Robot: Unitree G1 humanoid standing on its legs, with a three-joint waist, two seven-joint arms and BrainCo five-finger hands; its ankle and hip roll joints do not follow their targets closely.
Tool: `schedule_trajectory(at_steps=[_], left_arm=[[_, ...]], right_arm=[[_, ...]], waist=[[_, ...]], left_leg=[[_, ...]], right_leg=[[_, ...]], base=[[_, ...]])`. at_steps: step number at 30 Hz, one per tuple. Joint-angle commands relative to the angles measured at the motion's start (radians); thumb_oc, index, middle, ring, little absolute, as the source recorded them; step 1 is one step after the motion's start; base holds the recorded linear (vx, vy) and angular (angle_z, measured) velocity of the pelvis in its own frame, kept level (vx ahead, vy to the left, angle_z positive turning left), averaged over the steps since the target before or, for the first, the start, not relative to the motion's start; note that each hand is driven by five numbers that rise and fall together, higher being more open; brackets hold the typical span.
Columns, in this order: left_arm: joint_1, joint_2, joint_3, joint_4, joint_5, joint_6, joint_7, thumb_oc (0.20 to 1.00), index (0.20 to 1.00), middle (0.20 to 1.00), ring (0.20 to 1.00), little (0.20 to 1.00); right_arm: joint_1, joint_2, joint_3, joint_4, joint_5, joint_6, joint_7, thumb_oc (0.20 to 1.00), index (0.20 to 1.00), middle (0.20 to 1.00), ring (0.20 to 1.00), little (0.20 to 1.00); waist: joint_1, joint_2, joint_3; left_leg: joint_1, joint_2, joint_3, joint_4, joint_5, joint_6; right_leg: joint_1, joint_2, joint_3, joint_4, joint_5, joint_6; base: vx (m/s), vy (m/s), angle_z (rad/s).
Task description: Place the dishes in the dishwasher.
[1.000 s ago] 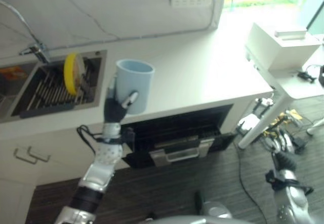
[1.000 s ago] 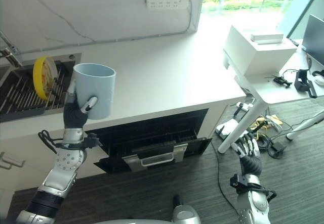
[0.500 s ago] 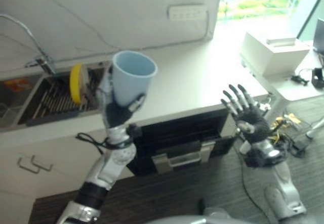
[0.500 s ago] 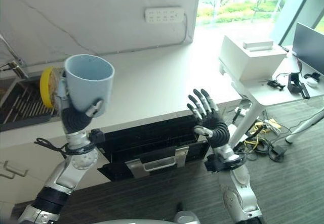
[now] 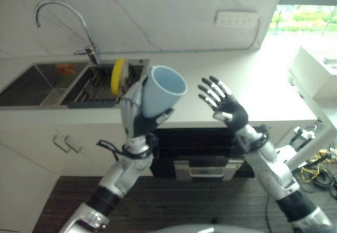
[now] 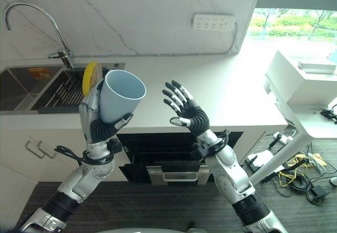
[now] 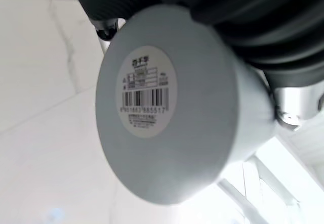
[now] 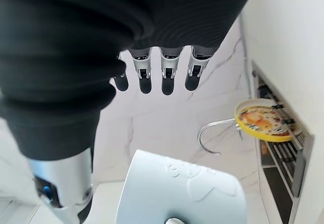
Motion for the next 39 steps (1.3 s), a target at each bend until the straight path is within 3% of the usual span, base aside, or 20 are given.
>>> schedule_trajectory(at_steps=[1, 14, 33, 39], left_arm=[[-0.15, 0.033, -0.008, 0.049, 0.056, 0.0, 0.064, 0.2, 0.2, 0.2, 0.2, 0.2], [-0.208, 0.021, -0.06, 0.053, 0.072, -0.02, 0.081, 0.2, 0.2, 0.2, 0.2, 0.2], [-0.214, 0.006, -0.143, 0.13, 0.029, -0.031, -0.008, 0.2, 0.2, 0.2, 0.2, 0.2], [-0.194, 0.003, -0.163, 0.183, 0.065, -0.071, 0.028, 0.2, 0.2, 0.2, 0.2, 0.2]], right_arm=[[-0.066, 0.044, -0.012, -0.01, 0.031, 0.002, -0.024, 1.0, 1.0, 1.0, 1.0, 1.0], [-0.184, 0.086, 0.055, 0.018, 0.087, 0.081, -0.067, 1.0, 1.0, 1.0, 1.0, 1.0], [-0.267, 0.102, 0.102, 0.003, 0.083, 0.091, -0.081, 1.0, 1.0, 1.0, 1.0, 1.0], [-0.274, 0.097, 0.106, 0.005, 0.119, 0.105, -0.066, 1.0, 1.0, 1.0, 1.0, 1.0]], waist=[[0.005, -0.039, -0.002], [0.033, -0.04, -0.011], [0.049, -0.048, -0.002], [0.053, -0.053, 0.003]], left_leg=[[-0.01, -0.013, -0.061, 0.04, -0.097, 0.003], [-0.008, -0.015, -0.086, 0.034, -0.093, 0.003], [-0.012, -0.016, -0.093, 0.042, -0.097, 0.008], [-0.014, -0.014, -0.094, 0.047, -0.1, 0.01]], right_leg=[[0.037, -0.026, -0.03, 0.092, -0.17, 0.038], [0.05, -0.024, -0.041, 0.093, -0.176, 0.033], [0.048, -0.026, -0.035, 0.097, -0.172, 0.035], [0.046, -0.025, -0.034, 0.101, -0.175, 0.033]], base=[[0.01, -0.005, 0.22], [0.01, -0.003, 0.08], [0.0, 0.0, 0.0], [0.0, 0.0, 0.0]])
